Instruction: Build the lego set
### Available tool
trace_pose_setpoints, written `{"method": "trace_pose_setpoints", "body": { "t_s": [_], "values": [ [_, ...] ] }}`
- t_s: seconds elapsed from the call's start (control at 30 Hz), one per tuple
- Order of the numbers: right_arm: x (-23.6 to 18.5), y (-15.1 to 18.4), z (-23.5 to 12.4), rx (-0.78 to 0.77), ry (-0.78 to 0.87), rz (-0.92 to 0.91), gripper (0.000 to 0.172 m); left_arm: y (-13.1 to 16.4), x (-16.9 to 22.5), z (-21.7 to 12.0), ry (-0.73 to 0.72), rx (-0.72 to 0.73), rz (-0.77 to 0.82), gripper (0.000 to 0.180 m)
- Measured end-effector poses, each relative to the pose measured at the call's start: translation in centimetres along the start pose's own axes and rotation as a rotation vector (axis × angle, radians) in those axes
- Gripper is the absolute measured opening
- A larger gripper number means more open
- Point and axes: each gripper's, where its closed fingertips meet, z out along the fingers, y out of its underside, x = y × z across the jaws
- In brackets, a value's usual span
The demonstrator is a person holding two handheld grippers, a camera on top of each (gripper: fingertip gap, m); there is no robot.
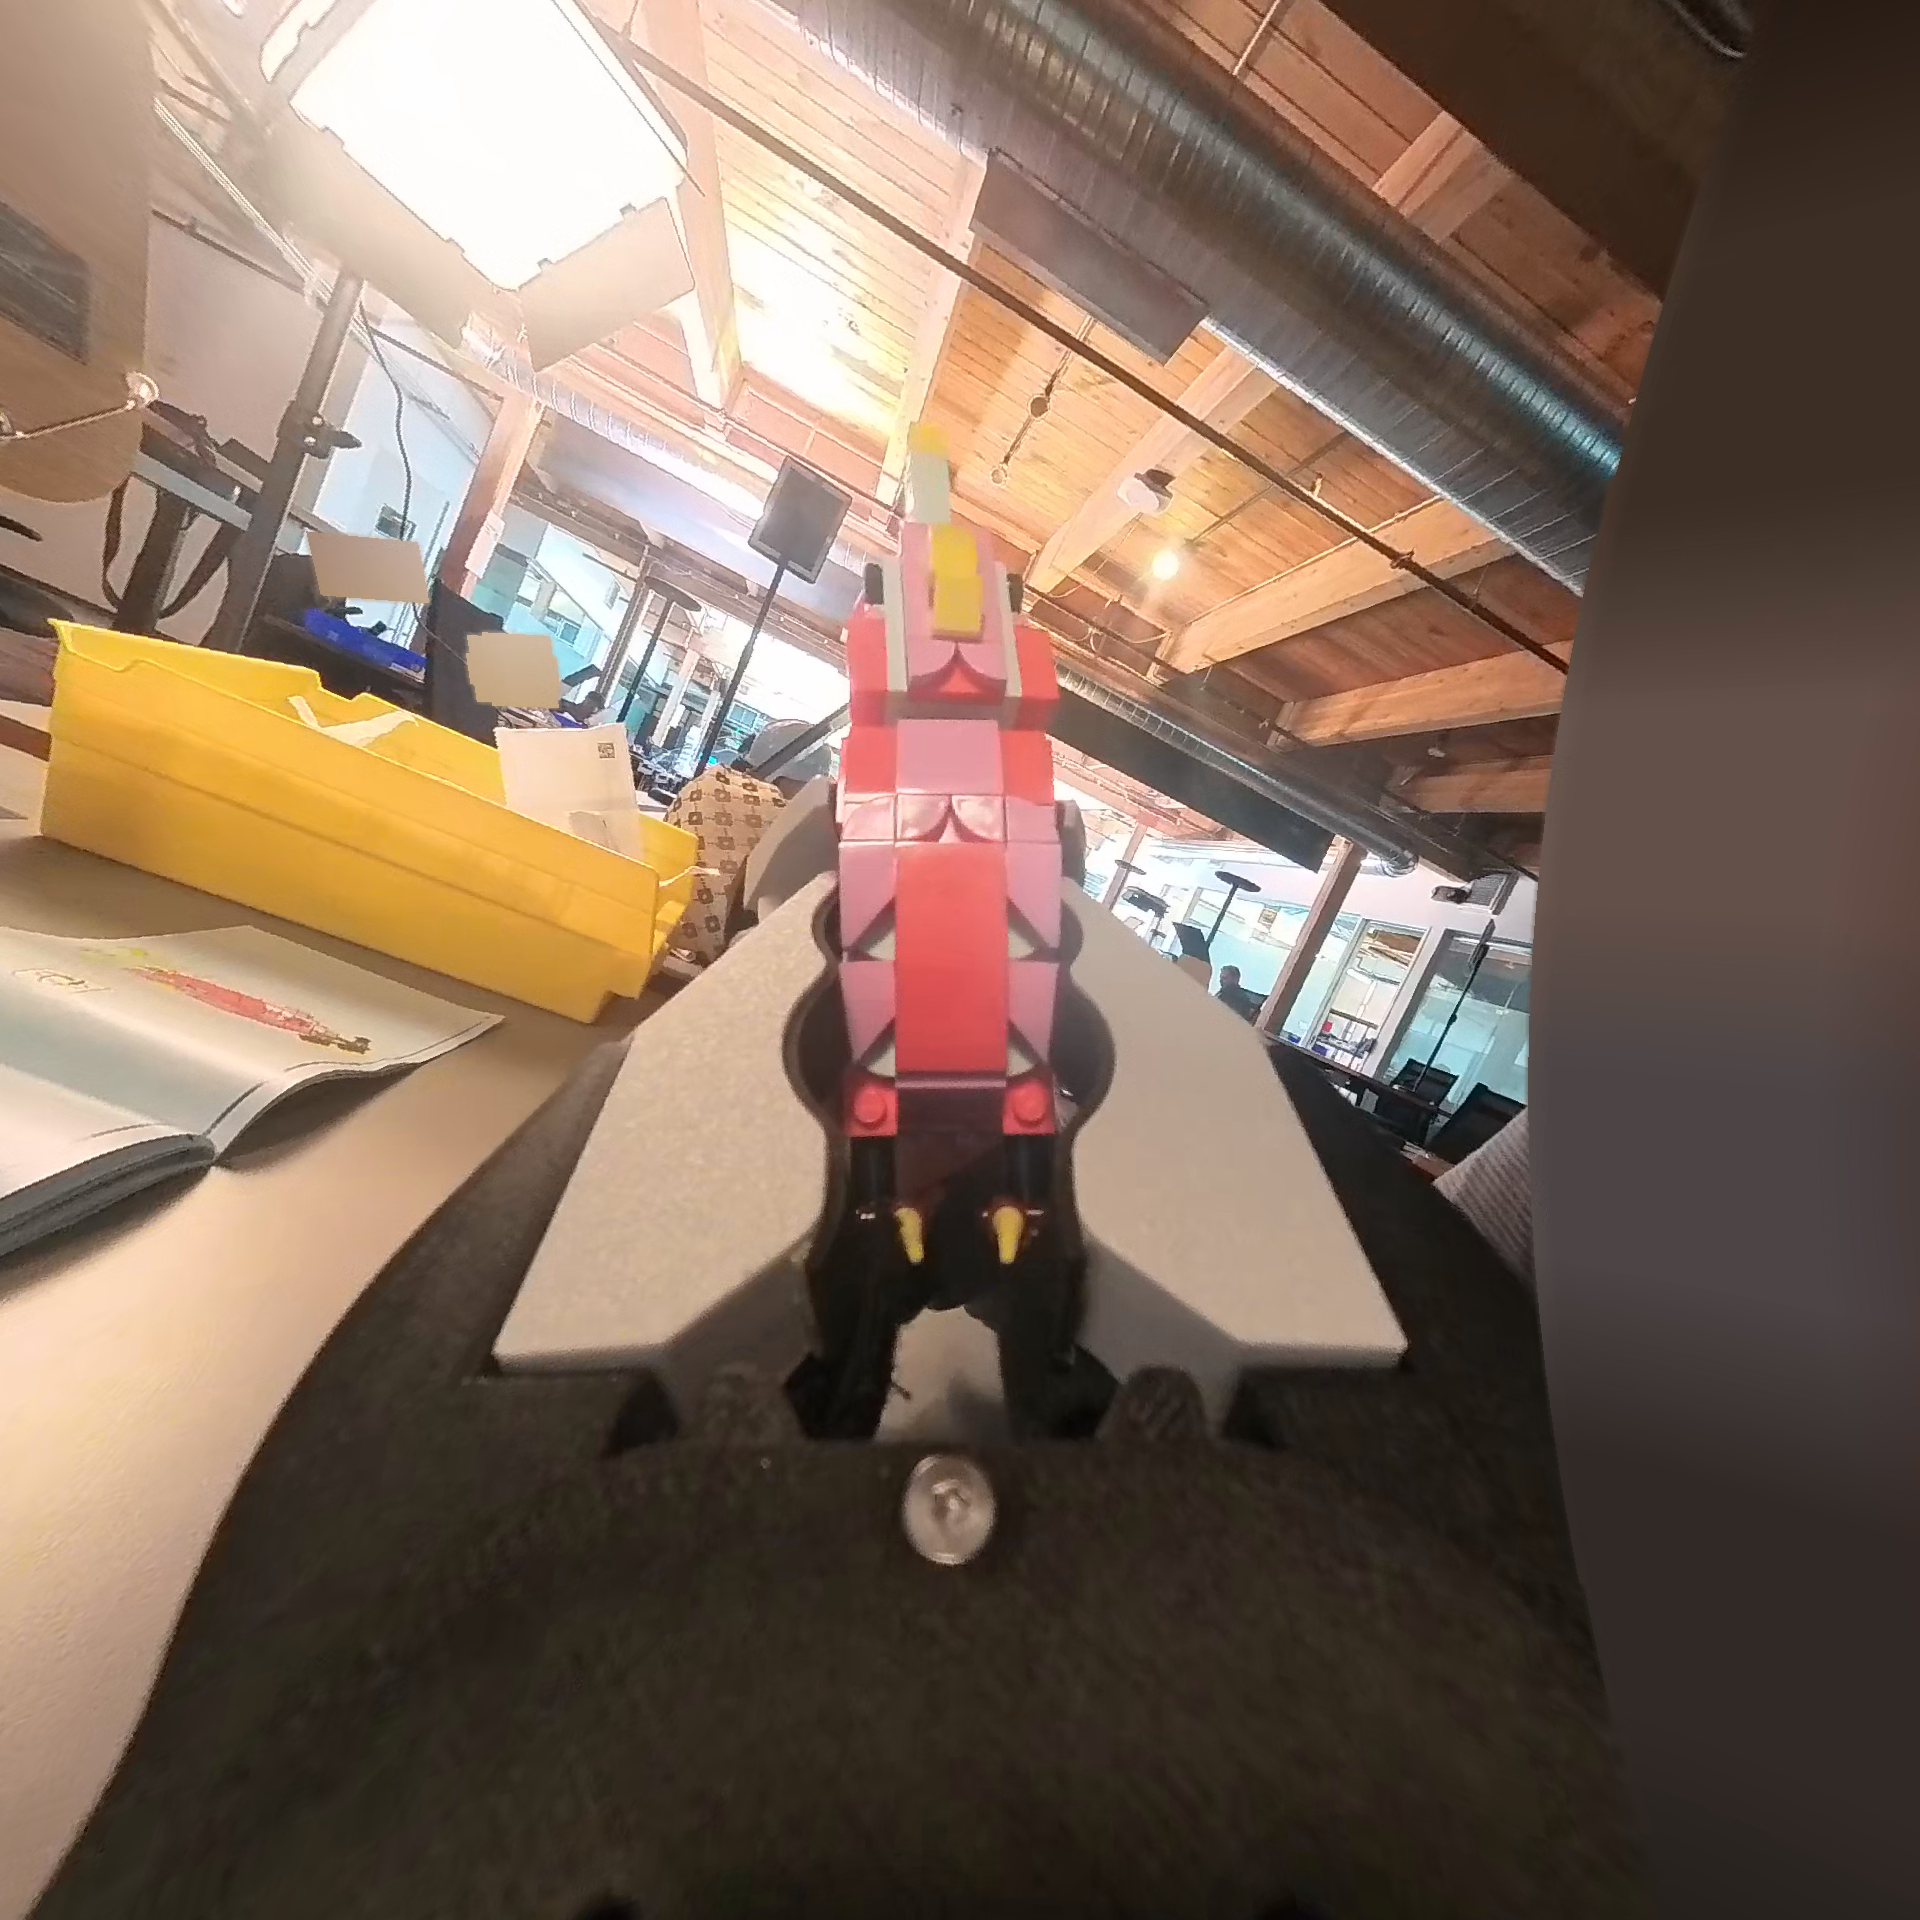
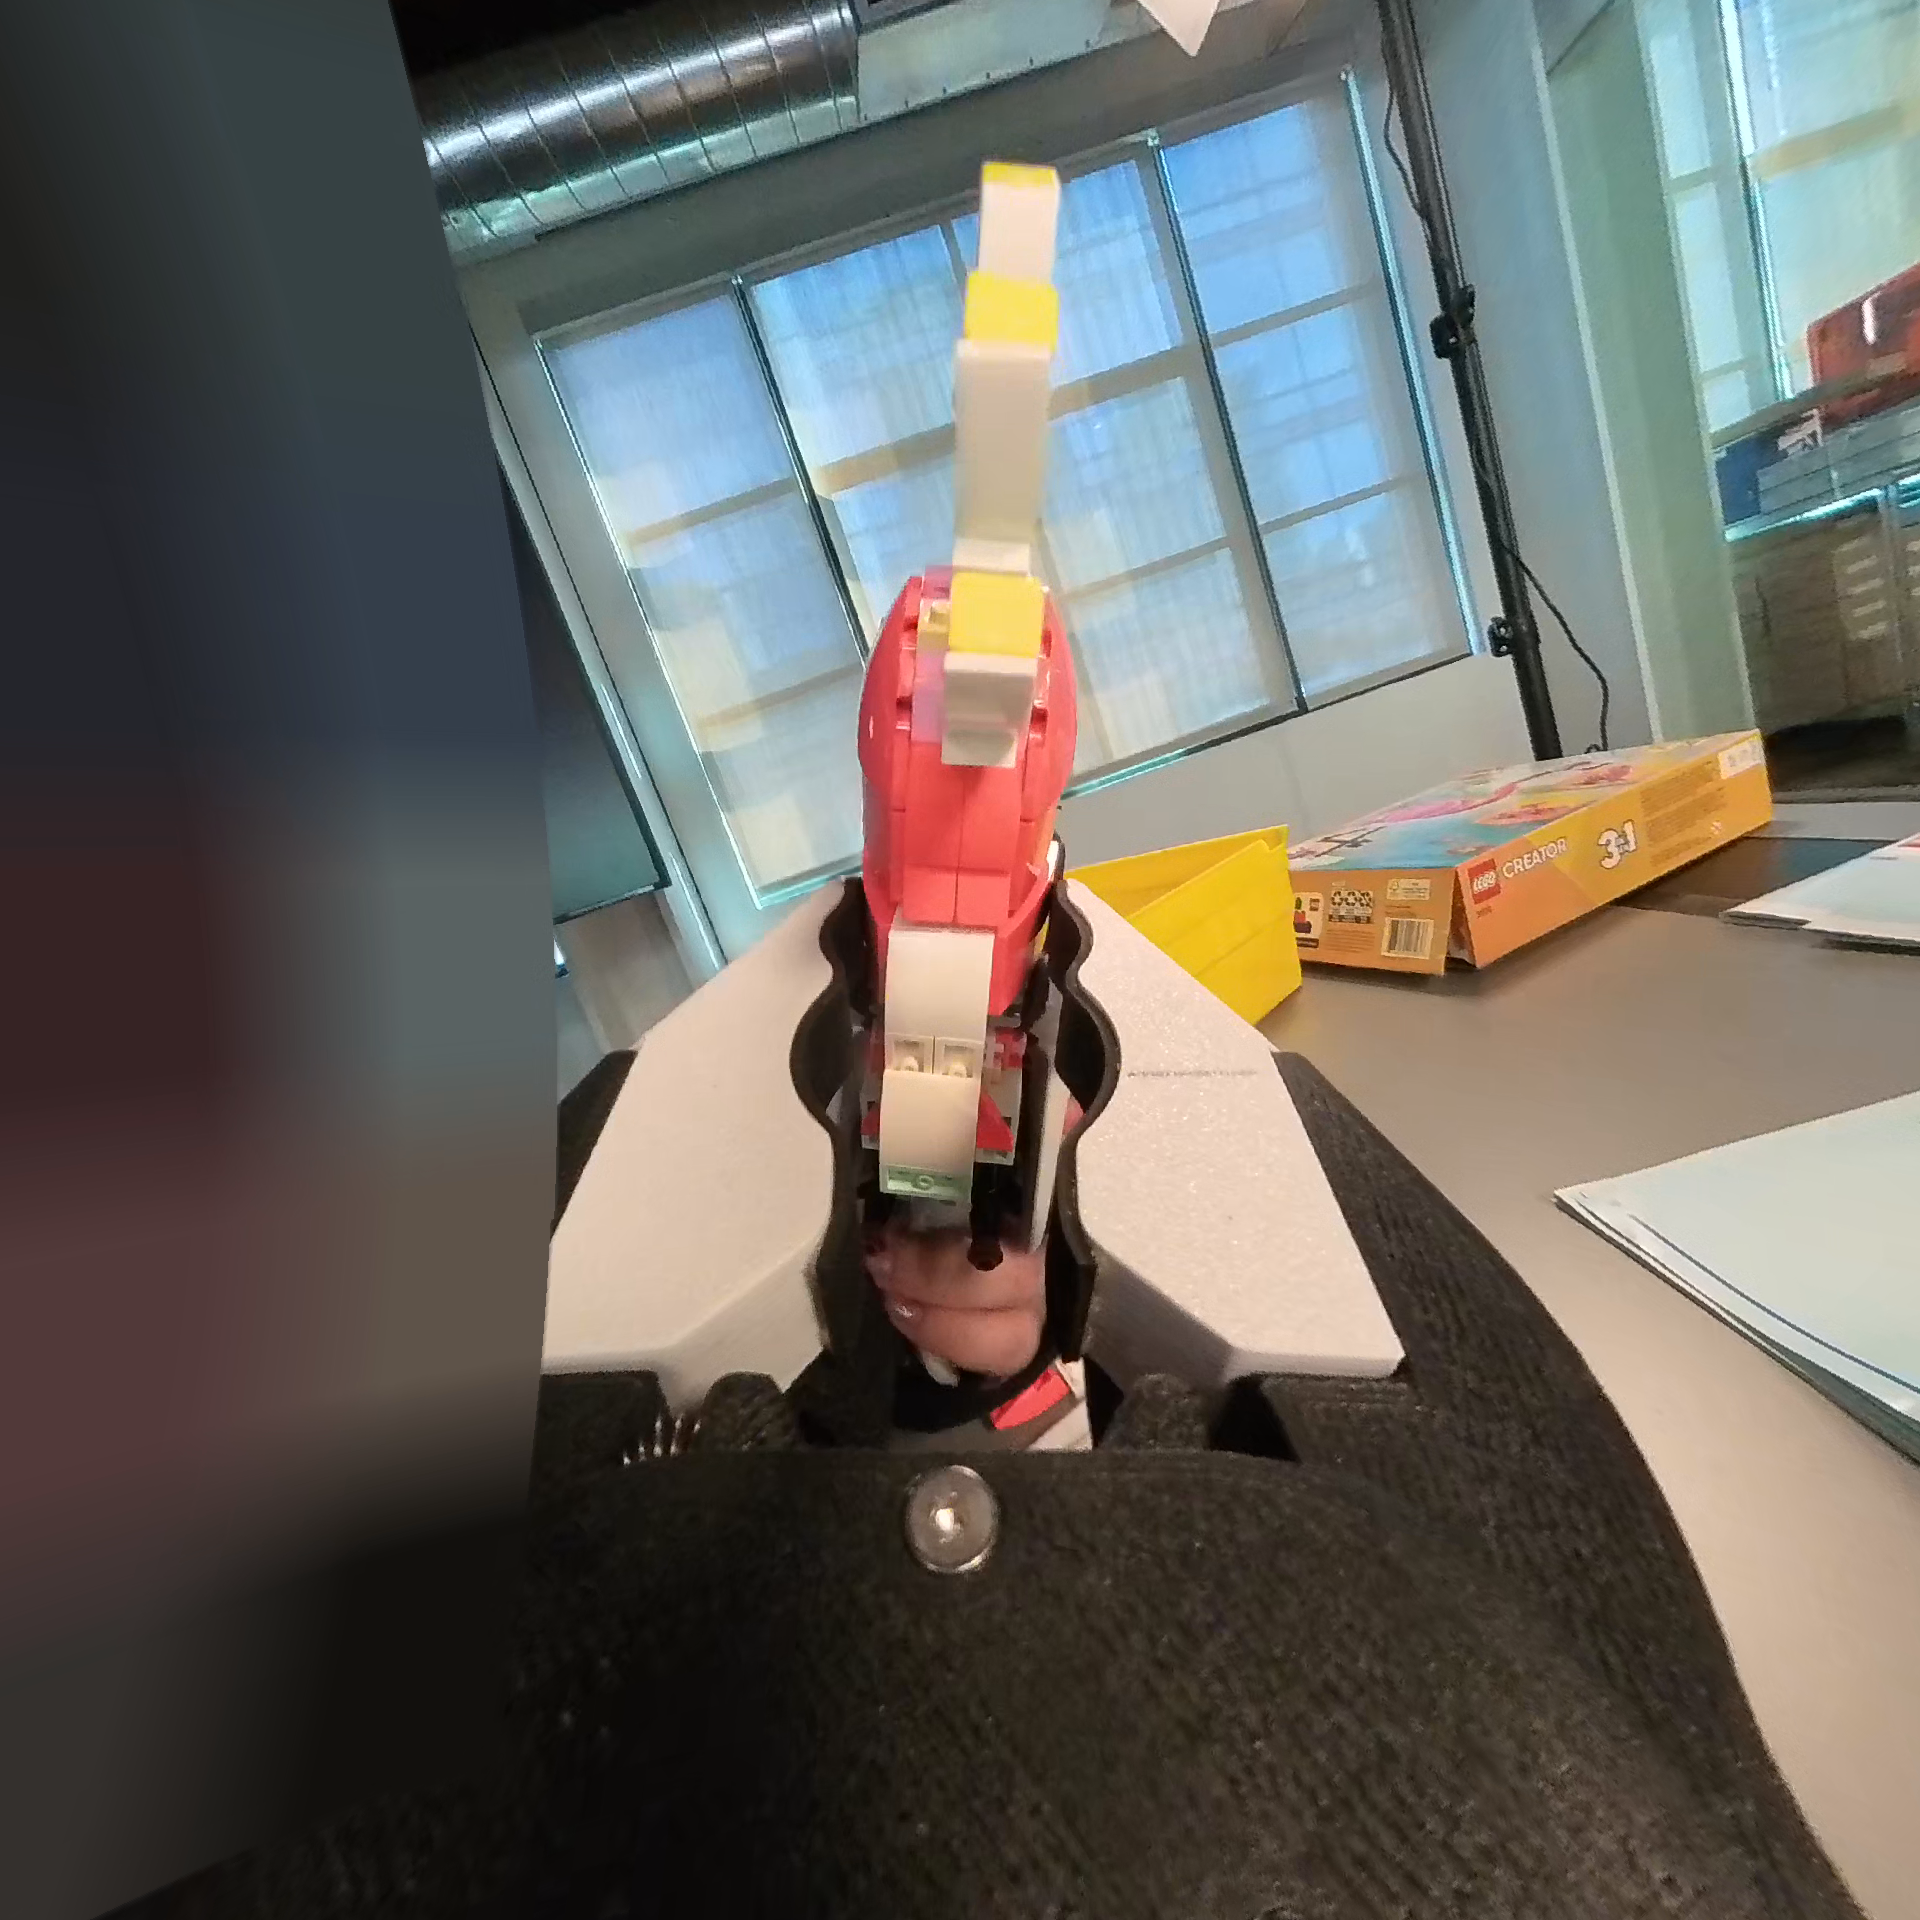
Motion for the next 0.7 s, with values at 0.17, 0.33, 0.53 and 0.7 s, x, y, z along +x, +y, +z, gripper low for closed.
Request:
{"method": "trace_pose_setpoints", "body": {
  "t_s": [0.17, 0.33, 0.53, 0.7],
  "values": [
    [0.2, -0.7, -0.1, 0.050, 0.018, -0.003, 0.052, -0.6, 0.0, -0.2, 0.014, 0.038, -0.042, 0.032],
    [1.5, -3.4, -1.5, 0.182, 0.123, -0.061, 0.086, -0.9, -0.2, -0.5, 0.031, 0.064, -0.088, 0.033],
    [1.0, -5.6, -2.8, 0.253, 0.280, -0.401, 0.093, -0.9, -0.1, -0.4, 0.041, 0.065, -0.105, 0.033],
    [-0.1, -8.3, -5.2, 0.435, 0.413, -0.587, 0.075, -0.9, -0.1, -0.5, 0.049, 0.070, -0.122, 0.033]
  ]
}}
